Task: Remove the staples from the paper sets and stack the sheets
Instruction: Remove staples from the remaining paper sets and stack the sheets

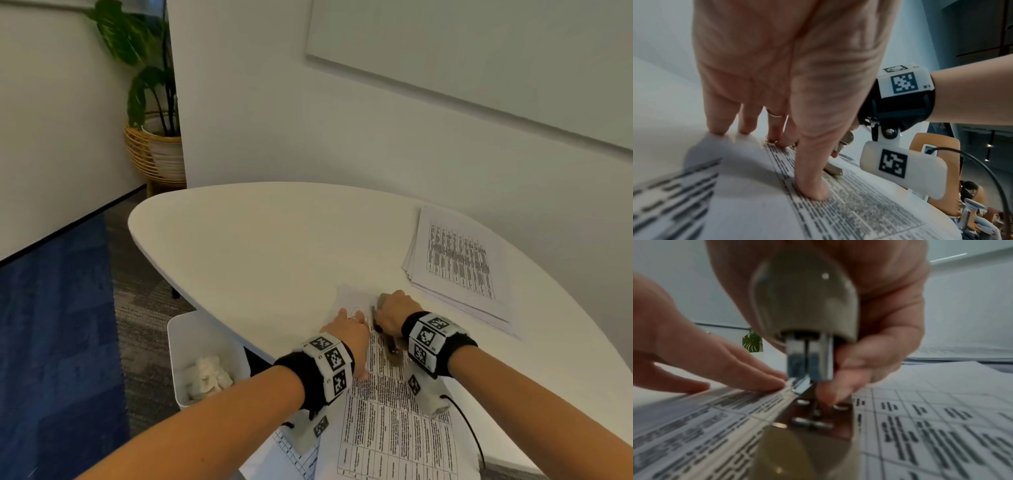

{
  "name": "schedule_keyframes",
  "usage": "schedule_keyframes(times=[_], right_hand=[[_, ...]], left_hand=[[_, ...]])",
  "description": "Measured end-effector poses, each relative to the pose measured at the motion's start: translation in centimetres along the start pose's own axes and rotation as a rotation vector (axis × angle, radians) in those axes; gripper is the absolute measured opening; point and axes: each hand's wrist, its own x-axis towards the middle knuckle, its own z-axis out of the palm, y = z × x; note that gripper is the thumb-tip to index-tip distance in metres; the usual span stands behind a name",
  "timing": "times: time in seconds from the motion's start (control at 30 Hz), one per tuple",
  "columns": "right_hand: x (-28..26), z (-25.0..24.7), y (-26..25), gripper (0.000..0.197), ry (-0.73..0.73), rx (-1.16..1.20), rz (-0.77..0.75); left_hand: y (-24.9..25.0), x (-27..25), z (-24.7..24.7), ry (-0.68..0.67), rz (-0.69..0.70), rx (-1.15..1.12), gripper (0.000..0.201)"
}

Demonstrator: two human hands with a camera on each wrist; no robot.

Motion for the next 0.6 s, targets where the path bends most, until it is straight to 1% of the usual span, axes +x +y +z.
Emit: schedule_keyframes(times=[0.07, 0.13, 0.2, 0.27, 0.33, 0.37, 0.47, 0.6], right_hand=[[0.2, 0.1, 0.1, 0.038, 0.028, -0.003, 0.003], [0.1, 0.0, 0.7, 0.037, 0.087, 0.023, -0.017], [0.4, -0.2, 1.6, 0.040, 0.143, -0.075, -0.108], [0.9, -0.6, 2.3, 0.047, 0.183, -0.192, -0.211], [1.3, -0.8, 2.2, 0.047, 0.201, -0.194, -0.250], [1.6, -0.8, 1.9, 0.044, 0.203, -0.180, -0.249], [2.3, -0.5, 0.9, 0.032, 0.186, -0.086, -0.180], [3.9, -0.2, 0.4, 0.034, 0.158, -0.008, -0.155]], left_hand=[[-0.1, -0.1, -0.1, 0.004, -0.003, -0.005, 0.104], [-0.1, -0.1, -0.1, 0.003, 0.001, -0.002, 0.103], [0.0, -0.2, -0.1, -0.006, -0.001, 0.004, 0.103], [0.0, -0.3, -0.2, -0.006, 0.002, -0.006, 0.103], [0.0, -0.3, -0.3, -0.009, 0.000, -0.004, 0.104], [0.1, -0.3, -0.2, -0.007, -0.004, 0.002, 0.104], [0.2, -0.4, -0.2, 0.006, -0.003, 0.016, 0.103], [0.1, -0.8, -0.5, 0.026, 0.020, 0.020, 0.092]])
